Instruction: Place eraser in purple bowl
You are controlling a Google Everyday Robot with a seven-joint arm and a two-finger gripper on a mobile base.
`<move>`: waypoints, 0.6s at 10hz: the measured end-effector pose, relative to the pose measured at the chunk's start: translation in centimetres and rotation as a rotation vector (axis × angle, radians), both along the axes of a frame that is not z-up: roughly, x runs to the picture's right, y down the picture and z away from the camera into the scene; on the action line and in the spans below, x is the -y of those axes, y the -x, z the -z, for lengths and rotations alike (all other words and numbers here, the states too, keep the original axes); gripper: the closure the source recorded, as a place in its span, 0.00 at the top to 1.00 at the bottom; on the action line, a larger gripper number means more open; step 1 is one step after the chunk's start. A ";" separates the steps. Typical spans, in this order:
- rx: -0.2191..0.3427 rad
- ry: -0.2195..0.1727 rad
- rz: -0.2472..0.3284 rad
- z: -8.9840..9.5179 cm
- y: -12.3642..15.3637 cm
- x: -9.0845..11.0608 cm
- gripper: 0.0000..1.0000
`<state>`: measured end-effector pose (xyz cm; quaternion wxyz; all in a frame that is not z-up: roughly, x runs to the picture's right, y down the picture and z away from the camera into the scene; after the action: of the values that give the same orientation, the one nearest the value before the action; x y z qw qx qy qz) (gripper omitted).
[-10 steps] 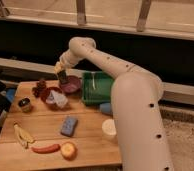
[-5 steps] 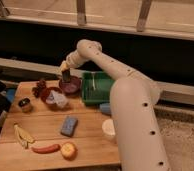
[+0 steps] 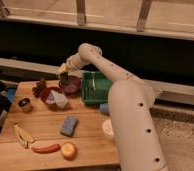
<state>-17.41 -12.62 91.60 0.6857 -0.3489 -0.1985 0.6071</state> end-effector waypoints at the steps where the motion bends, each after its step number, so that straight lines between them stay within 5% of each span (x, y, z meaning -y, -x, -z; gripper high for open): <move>1: 0.003 0.008 -0.021 -0.6 -0.4 -0.1 0.72; 6: 0.006 0.009 -0.030 -0.7 -0.3 -0.1 0.73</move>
<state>-17.10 -12.57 92.27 0.6745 -0.3510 -0.2029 0.6170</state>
